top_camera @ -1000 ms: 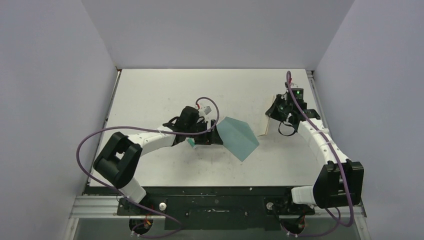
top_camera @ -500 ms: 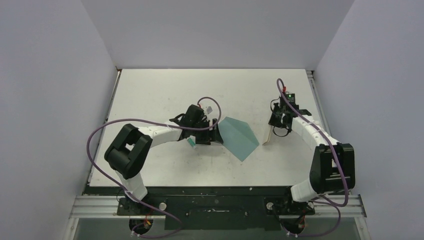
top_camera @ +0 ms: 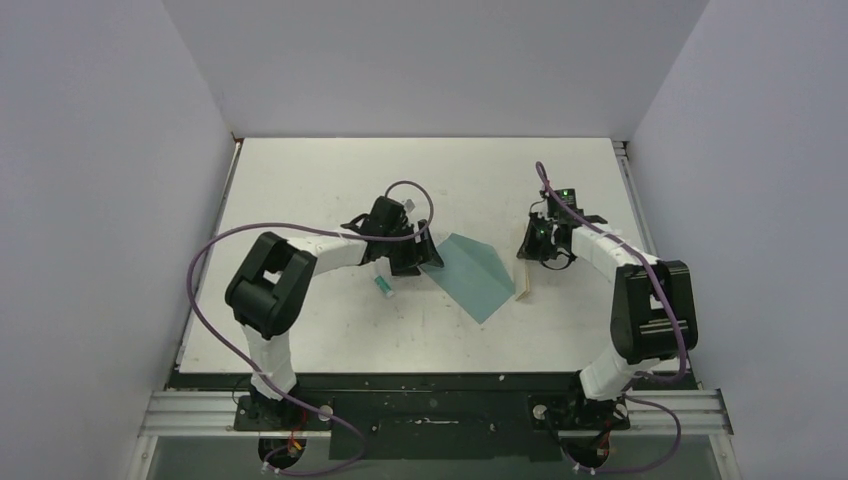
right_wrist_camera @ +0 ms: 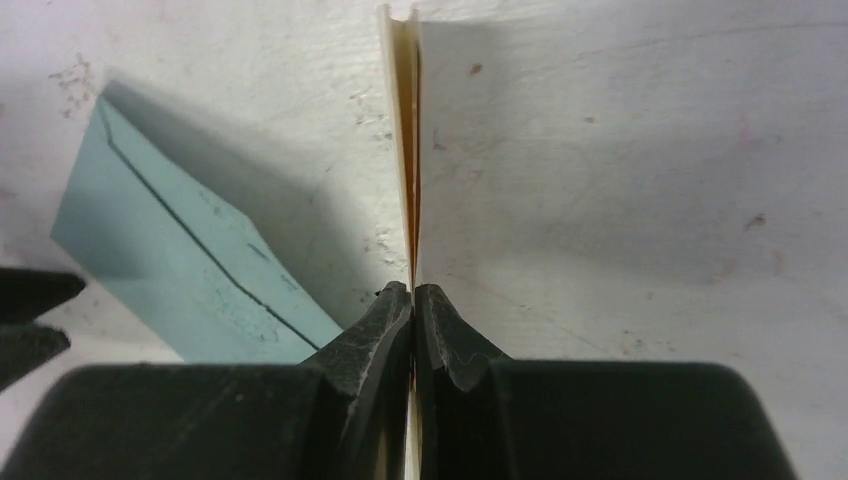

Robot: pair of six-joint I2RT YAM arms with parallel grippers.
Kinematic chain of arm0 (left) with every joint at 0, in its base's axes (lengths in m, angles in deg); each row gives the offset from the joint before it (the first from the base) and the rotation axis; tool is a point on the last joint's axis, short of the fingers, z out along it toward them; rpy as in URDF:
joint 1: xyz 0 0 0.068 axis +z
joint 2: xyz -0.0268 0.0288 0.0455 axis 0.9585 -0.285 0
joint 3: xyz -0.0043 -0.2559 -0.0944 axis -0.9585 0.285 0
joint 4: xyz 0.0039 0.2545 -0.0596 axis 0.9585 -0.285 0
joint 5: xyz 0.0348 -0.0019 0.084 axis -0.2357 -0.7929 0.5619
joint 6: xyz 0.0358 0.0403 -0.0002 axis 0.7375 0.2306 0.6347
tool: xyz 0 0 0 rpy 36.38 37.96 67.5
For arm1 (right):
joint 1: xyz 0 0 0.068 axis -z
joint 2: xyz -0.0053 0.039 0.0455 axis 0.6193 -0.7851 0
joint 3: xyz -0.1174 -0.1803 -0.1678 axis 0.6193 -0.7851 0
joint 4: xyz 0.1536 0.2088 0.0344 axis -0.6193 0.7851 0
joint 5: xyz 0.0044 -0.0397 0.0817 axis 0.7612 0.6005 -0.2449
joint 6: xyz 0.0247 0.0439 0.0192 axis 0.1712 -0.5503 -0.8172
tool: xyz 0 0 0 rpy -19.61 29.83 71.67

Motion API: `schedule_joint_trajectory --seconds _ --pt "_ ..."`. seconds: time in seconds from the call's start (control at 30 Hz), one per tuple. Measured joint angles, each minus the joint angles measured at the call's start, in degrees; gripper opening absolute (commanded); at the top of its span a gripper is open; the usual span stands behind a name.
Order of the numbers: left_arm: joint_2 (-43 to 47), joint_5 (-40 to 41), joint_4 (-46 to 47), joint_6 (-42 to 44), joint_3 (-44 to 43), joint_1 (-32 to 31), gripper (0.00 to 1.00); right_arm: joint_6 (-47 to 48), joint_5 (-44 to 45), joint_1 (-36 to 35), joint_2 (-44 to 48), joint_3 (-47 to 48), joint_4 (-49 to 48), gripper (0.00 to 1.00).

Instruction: Place the letter into the envelope and seal it

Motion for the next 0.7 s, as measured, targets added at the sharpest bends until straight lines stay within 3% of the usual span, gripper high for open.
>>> schedule_joint_trajectory --seconds 0.3,0.47,0.7 --pt "-3.82 1.95 -1.25 -2.64 -5.62 3.28 0.68 -1.42 -12.92 0.0 -0.15 0.0 -0.28 0.05" --pt "-6.67 2.84 -2.84 -0.42 -10.43 3.65 0.68 -1.73 -10.78 -0.02 0.48 -0.17 0.15 0.05" --pt "-6.71 4.81 -7.58 5.09 -13.77 5.11 0.68 -2.4 -6.08 -0.24 9.11 -0.55 1.27 0.05"
